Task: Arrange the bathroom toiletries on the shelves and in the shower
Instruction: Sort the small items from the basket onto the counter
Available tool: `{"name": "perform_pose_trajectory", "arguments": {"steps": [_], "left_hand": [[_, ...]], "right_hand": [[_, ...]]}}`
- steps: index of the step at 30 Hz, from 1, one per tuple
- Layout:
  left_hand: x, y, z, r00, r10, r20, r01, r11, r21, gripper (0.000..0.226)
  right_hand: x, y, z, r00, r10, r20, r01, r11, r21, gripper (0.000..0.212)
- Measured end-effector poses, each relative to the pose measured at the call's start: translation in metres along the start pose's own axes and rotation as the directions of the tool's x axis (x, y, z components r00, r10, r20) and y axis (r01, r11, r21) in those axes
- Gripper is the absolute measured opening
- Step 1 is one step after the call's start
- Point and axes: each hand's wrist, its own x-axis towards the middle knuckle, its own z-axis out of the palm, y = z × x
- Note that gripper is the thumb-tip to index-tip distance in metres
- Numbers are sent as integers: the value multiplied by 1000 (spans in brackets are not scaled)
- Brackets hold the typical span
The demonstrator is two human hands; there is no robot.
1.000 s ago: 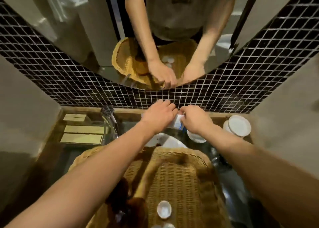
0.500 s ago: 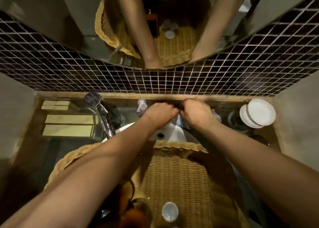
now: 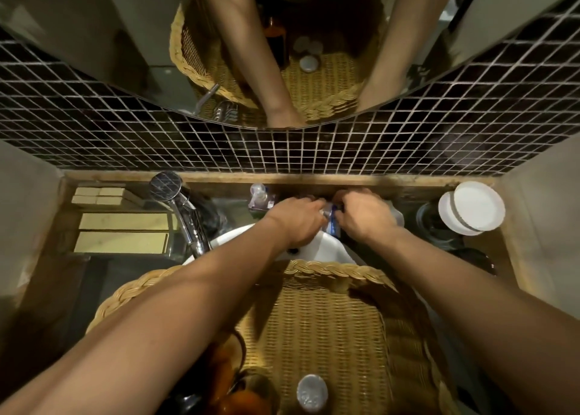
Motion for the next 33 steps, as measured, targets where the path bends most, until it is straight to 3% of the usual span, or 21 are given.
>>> {"name": "perform_pose_trajectory", "arguments": {"steps": [5, 12, 23, 33], "left_hand": [[-1, -6, -2, 995, -43, 88, 56, 986, -155, 38], [-6, -9, 1, 985, -88, 146, 119, 968, -223, 41], [-62, 26, -70, 980, -195, 34, 198, 949, -244, 60], [-167, 105, -120, 917, -389, -93, 365, 909, -200, 64]], "right_hand": [[-12, -1, 6, 974, -146, 174, 166, 980, -109, 14], [-12, -14, 5, 972, -160, 170, 183, 974, -133, 20], [-80, -28, -62, 966, -259, -7, 248, 933, -261, 45], [-192, -37, -103, 906, -417, -81, 370, 869, -329, 50]]}}
